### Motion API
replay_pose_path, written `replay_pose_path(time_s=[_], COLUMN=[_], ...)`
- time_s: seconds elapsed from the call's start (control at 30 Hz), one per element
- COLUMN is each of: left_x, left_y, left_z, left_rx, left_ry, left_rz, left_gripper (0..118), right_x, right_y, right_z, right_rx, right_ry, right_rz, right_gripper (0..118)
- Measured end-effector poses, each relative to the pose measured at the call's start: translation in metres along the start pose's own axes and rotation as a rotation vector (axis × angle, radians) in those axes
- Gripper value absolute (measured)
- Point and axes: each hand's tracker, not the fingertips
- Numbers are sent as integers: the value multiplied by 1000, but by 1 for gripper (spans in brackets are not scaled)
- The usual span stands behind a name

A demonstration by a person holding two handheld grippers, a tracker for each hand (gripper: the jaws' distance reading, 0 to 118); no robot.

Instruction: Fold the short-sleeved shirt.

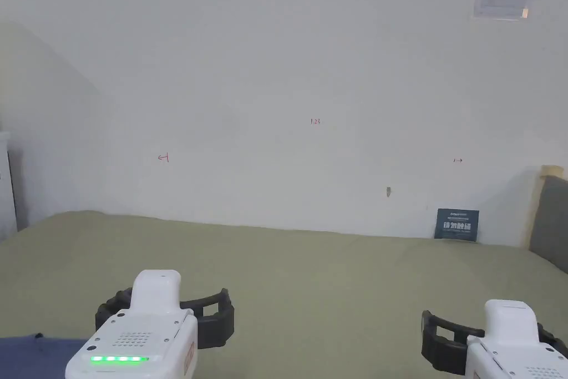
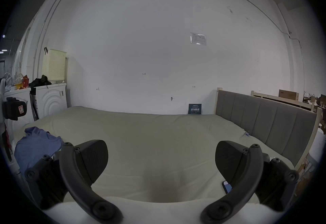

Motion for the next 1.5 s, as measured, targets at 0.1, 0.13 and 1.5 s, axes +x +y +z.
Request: replay_pose_path(time_s=[0.1, 0.13, 1.5], left_x=[-2, 0, 5], left_y=[0, 1, 8], left_z=[-2, 1, 2], left_rx=[10, 19, 29], left_ry=[0, -6, -8], left_rz=[-2, -4, -24], left_gripper=[118, 118, 118], right_x=[0, 0, -2], right_y=[1, 2, 7], right_z=[-1, -1, 1], right_rx=[0, 1, 21], right_ry=[-10, -12, 9], right_rz=[12, 12, 12], right_gripper=[118, 118, 118])
